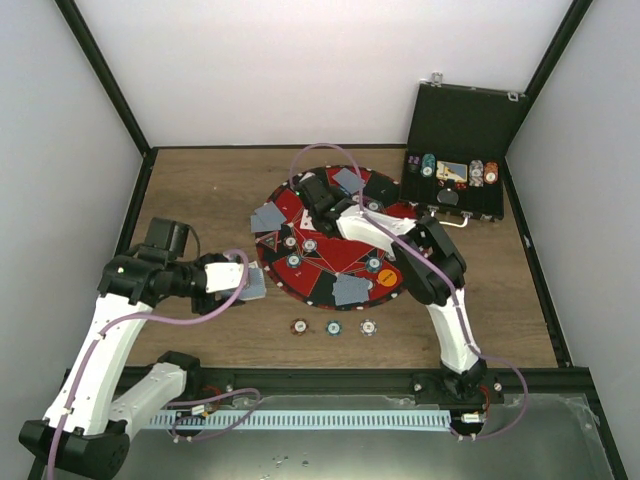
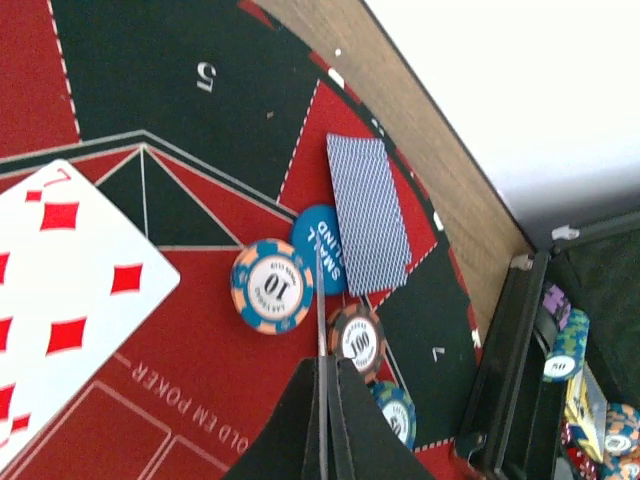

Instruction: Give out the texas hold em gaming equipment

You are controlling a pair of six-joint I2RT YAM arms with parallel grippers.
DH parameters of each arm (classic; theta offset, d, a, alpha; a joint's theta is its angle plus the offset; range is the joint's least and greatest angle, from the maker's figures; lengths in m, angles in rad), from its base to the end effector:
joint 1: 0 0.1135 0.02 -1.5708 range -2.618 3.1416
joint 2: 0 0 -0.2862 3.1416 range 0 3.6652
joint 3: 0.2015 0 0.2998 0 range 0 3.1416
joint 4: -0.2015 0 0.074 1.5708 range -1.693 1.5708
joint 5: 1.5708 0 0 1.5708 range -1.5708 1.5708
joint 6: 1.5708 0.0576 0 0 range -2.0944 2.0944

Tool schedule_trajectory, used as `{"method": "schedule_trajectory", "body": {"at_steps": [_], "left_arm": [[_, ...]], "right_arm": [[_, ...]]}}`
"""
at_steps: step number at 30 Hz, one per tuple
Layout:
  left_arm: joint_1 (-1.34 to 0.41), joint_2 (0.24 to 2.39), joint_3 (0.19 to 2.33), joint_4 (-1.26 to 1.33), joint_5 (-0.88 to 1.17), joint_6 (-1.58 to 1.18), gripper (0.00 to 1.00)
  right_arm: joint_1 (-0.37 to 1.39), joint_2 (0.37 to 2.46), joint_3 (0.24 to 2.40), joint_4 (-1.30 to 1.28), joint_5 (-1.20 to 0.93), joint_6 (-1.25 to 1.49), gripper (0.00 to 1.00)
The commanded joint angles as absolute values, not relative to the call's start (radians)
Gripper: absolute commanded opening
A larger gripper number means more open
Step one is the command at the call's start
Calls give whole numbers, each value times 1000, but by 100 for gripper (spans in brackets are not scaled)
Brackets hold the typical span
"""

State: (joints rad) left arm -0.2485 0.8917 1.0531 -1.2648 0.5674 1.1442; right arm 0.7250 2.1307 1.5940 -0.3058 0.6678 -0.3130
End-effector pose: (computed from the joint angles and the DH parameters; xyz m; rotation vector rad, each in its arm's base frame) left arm 0.1627 -0.0732 0.3332 1.7066 1.7754 -0.3924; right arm 0.4237 0.3277 0.1684 -0.8545 2.0935 -0.5864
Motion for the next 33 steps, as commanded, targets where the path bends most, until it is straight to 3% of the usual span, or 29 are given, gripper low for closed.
{"method": "schedule_trajectory", "body": {"at_steps": [1, 7, 10, 13, 19, 22, 29, 33], "left_arm": [[-247, 897, 1069, -1241, 583, 1141, 4], [-247, 906, 1069, -1234, 576, 1143, 4], [-247, 909, 1066, -1231, 578, 1144, 4], [-247, 911, 1067, -1232, 584, 1143, 4], [-247, 898, 1065, -1237, 591, 1141, 4], [-247, 892, 1069, -1239, 591, 1141, 4], [-247, 877, 1074, -1247, 592, 1139, 4], [-247, 874, 1082, -1249, 600, 1134, 4]], "right_arm": [[740, 2196, 1608, -146, 704, -439, 1], [758, 2258, 1603, -166, 655, -390, 1], [773, 2251, 1581, -186, 620, -355, 7], [784, 2233, 1561, -206, 600, -331, 21], [783, 2150, 1536, -307, 515, -221, 66], [778, 2102, 1523, -348, 478, -177, 77], [761, 1969, 1535, -443, 409, -77, 86], [760, 1834, 1555, -519, 348, 91, 99]]}}
